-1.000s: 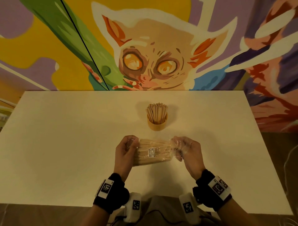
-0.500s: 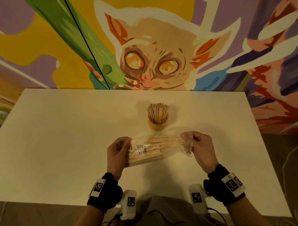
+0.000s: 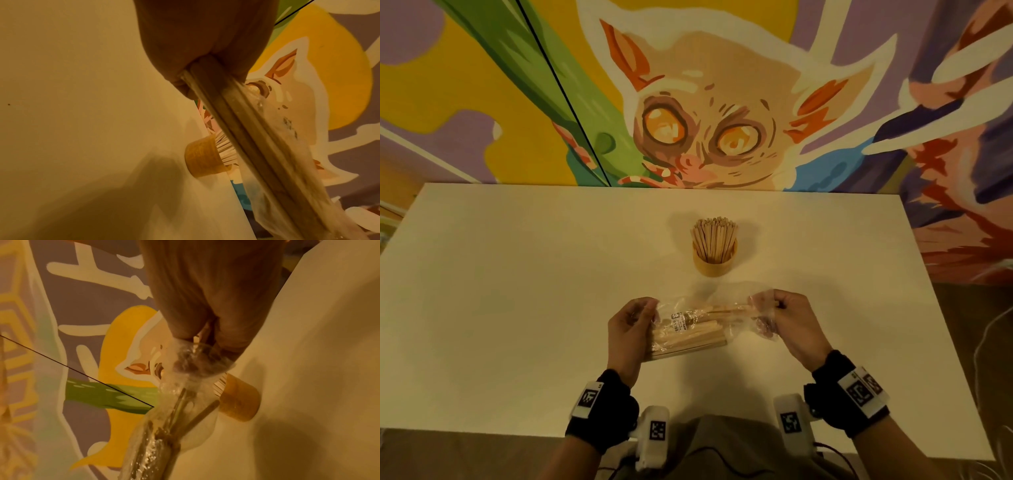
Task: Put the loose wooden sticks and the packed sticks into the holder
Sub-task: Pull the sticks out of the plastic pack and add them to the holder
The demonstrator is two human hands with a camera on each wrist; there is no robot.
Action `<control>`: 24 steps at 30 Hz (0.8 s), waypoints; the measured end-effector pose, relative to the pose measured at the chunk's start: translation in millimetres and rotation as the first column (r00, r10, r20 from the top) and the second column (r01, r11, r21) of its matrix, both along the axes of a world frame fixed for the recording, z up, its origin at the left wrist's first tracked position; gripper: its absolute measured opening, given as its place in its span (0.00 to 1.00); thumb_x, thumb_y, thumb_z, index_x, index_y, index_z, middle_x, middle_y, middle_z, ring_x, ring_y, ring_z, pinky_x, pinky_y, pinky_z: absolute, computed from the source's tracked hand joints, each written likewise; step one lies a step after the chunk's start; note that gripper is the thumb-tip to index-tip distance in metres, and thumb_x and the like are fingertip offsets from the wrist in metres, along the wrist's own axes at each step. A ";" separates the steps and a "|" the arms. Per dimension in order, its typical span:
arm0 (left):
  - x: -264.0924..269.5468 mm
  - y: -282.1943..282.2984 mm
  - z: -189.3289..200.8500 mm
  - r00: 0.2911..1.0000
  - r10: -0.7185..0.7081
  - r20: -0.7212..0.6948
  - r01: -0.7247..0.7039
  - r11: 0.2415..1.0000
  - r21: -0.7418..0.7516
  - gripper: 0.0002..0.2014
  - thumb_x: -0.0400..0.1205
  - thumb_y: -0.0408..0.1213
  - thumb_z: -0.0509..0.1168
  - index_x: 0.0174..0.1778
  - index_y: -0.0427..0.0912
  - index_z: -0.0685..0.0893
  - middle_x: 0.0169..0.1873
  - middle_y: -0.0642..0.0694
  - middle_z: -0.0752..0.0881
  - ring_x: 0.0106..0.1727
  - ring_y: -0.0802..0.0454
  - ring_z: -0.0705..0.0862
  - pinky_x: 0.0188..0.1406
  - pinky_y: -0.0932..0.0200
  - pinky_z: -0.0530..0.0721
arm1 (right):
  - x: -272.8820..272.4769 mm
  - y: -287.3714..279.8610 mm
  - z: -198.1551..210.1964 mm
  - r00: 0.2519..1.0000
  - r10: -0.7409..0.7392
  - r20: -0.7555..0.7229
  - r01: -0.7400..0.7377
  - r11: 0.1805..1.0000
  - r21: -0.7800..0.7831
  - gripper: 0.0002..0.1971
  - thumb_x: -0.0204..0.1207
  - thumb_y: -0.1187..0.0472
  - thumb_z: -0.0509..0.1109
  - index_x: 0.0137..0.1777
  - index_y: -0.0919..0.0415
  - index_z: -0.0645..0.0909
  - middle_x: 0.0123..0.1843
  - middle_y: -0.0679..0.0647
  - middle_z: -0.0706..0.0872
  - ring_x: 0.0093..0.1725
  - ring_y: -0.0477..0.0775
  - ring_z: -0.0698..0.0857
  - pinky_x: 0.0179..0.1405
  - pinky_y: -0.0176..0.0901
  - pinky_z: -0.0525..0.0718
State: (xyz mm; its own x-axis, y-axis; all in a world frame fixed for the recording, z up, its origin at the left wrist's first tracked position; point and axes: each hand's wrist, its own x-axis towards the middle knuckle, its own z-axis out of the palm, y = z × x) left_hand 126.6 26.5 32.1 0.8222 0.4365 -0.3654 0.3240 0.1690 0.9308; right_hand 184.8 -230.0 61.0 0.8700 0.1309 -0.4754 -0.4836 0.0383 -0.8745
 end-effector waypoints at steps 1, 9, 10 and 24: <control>0.1 -0.3 -0.6 1.000 -0.003 0.003 0.003 1.000 -0.001 0.06 0.83 0.33 0.67 0.45 0.36 0.88 0.32 0.42 0.82 0.34 0.50 0.77 0.35 0.57 0.77 | 0.2 0.6 -0.9 1.000 0.004 0.022 -0.003 1.000 -0.019 0.05 0.77 0.71 0.73 0.43 0.73 0.88 0.38 0.64 0.87 0.34 0.60 0.79 0.30 0.44 0.79; -5.8 24.1 -19.7 0.998 -0.021 -0.057 0.021 1.000 0.001 0.08 0.83 0.36 0.67 0.45 0.36 0.88 0.34 0.44 0.82 0.35 0.49 0.75 0.36 0.57 0.75 | 12.0 -33.7 7.5 0.999 -0.041 0.027 0.040 0.999 0.015 0.05 0.76 0.75 0.72 0.47 0.79 0.87 0.24 0.60 0.81 0.21 0.53 0.76 0.22 0.39 0.76; -7.4 27.6 -23.1 0.997 -0.040 -0.068 0.040 0.999 0.004 0.08 0.84 0.36 0.67 0.44 0.37 0.88 0.33 0.45 0.81 0.33 0.50 0.74 0.34 0.59 0.74 | 12.5 -37.8 7.1 0.999 -0.036 0.021 0.036 0.999 0.006 0.05 0.76 0.75 0.72 0.47 0.79 0.87 0.24 0.61 0.82 0.21 0.52 0.77 0.22 0.39 0.75; -36.8 68.8 -74.1 0.954 -0.075 -0.290 0.065 0.997 -0.046 0.06 0.83 0.31 0.66 0.44 0.35 0.88 0.33 0.41 0.83 0.35 0.47 0.80 0.37 0.57 0.80 | 9.4 -78.6 -4.4 0.999 -0.027 0.022 0.031 0.983 -0.179 0.04 0.75 0.73 0.74 0.44 0.76 0.88 0.29 0.66 0.85 0.23 0.55 0.80 0.21 0.39 0.78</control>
